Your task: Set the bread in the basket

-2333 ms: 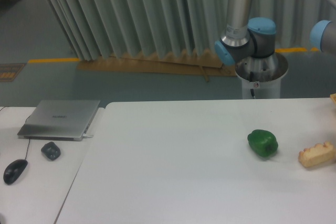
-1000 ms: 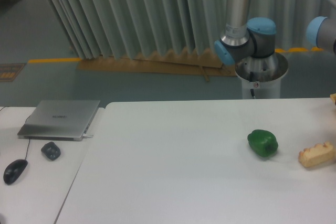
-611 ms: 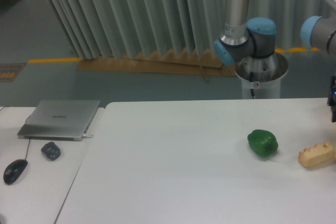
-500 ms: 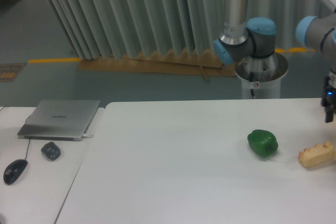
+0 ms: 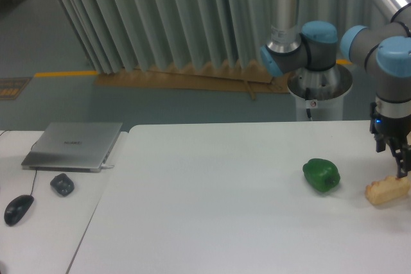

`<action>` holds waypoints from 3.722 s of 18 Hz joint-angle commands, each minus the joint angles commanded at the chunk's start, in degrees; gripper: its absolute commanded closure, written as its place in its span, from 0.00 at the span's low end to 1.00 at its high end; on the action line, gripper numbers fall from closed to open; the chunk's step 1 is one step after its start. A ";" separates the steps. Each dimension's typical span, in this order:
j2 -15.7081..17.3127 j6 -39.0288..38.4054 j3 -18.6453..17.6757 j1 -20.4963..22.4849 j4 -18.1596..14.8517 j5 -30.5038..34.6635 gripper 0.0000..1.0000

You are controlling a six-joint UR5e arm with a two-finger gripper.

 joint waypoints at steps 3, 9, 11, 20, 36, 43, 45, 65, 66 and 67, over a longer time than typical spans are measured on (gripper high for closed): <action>-0.79 -0.26 0.09 -0.09 0.70 0.00 0.00; -2.89 -1.23 0.09 -0.88 2.02 0.00 0.00; -3.51 -1.23 0.00 -0.88 2.29 1.05 0.00; -4.74 -1.14 -0.44 -1.05 2.64 5.01 0.01; -8.26 -2.90 1.14 -2.55 2.73 9.32 0.38; -7.65 -3.42 1.14 -2.64 2.47 9.23 0.91; -7.56 -5.44 1.32 -2.72 2.47 9.14 0.96; 2.28 9.91 4.57 10.54 -2.98 2.55 0.96; 2.55 12.19 4.83 11.85 -3.77 2.55 0.96; 2.72 14.57 5.18 13.00 -4.47 2.55 0.96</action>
